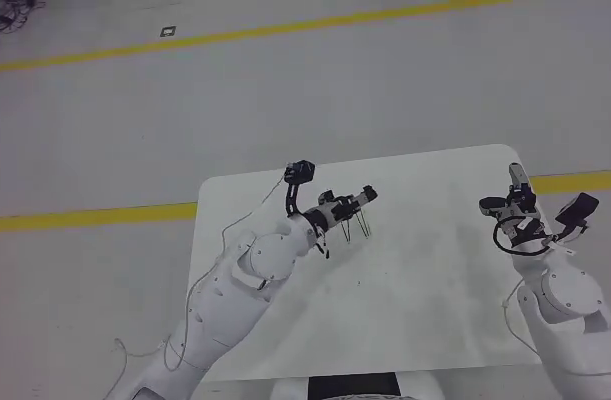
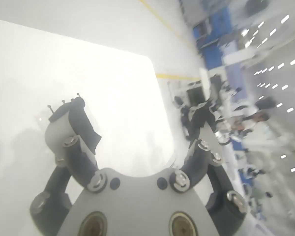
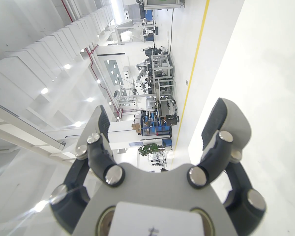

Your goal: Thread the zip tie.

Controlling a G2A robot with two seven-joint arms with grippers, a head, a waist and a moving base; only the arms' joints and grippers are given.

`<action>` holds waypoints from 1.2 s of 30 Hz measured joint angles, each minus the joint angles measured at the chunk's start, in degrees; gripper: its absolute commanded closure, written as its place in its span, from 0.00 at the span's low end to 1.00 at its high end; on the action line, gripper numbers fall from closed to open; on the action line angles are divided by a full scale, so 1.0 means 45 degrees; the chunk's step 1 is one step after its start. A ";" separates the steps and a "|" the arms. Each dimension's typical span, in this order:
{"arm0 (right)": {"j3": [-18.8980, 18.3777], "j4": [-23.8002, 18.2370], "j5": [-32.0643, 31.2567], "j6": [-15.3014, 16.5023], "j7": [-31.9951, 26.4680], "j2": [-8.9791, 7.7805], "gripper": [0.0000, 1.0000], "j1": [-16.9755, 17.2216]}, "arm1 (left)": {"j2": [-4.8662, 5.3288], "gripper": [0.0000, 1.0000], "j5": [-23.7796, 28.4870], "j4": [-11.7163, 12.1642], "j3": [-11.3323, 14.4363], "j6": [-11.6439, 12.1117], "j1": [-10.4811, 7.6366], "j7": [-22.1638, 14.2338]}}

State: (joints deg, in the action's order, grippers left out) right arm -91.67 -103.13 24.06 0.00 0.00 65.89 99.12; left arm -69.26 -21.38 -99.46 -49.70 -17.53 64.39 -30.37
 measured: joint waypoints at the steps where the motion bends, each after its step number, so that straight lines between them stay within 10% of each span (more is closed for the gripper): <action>1: 0.0000 0.0000 0.0000 0.0000 0.0000 0.0000 0.00 0.0000 | -0.0042 0.00 -0.0422 0.0113 0.0310 -0.0216 -0.0318 -0.0540; 7: 0.0000 0.0000 0.0000 0.0000 0.0000 0.0000 0.00 0.0000 | -0.0419 0.00 -0.1054 0.1355 0.1404 -0.0434 -0.1678 -0.3004; 24: 0.0000 0.0000 0.0000 0.0000 0.0000 0.0000 0.00 0.0000 | -0.0468 0.00 -0.1525 0.1657 0.1711 -0.0433 -0.1791 -0.3109; 36: 0.0000 0.0000 0.0000 0.0000 0.0000 0.0000 0.00 0.0000 | -0.1706 0.00 -0.1902 0.4685 0.3026 -0.0433 -0.3641 -0.5331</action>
State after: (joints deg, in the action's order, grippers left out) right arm -91.67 -103.13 24.06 0.00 0.00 65.89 99.12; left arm -76.94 -29.94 -78.38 -36.08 -19.48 48.01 -54.36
